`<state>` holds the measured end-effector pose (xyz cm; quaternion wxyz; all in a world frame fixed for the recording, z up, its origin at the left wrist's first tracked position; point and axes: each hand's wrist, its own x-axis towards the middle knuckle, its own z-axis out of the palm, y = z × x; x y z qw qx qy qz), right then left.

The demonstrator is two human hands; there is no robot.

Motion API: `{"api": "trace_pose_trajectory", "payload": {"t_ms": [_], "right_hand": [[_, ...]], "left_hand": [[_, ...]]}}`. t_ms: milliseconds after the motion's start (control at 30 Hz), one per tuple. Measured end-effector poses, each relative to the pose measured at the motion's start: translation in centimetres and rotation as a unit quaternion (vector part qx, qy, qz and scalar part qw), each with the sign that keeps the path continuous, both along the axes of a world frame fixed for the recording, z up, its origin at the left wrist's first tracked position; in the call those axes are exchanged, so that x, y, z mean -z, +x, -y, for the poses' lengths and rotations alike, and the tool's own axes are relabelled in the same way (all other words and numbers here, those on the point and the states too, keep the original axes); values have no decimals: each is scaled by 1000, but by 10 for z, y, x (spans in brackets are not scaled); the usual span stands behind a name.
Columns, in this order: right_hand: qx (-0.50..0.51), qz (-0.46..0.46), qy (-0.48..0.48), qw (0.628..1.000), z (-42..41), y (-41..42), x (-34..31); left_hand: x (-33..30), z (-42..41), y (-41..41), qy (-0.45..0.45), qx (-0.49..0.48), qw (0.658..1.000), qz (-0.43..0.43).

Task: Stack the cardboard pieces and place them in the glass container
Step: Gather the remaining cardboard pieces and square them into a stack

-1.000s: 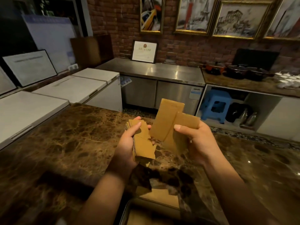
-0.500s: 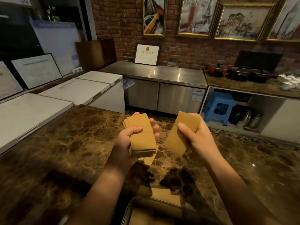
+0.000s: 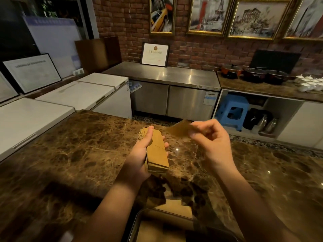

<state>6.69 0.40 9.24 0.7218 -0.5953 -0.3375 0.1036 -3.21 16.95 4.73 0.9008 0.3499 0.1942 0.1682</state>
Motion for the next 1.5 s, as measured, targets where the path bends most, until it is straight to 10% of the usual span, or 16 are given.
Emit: {"api": "trace_pose_trajectory", "payload": {"t_ms": [333,533,667,833,1067,1167,1300,1500], "right_hand": [[-205,243,-190,929,-15,-15,42],[-55,8,-277,959,-68,21,73],[-42,-32,-660,749,-105,48,103],[11,44,-732,679,-157,25,133],[-20,-51,-560,827,-184,29,141],[-33,-227,-363,903,-159,34,121],[-96,-405,-149,897,-107,28,75],[-128,-340,-18,932,-42,9,33]], "left_hand": [[20,-10,-7,-75,38,993,78],[49,-36,-27,-133,-67,987,66],[75,-59,-51,-162,-113,979,52],[88,-69,-63,-129,-152,979,42],[88,-74,-64,-116,-175,977,17],[82,-73,-62,-111,-179,977,18],[63,-59,-51,-92,-141,985,38],[23,-18,-19,-53,-32,996,64]]}}
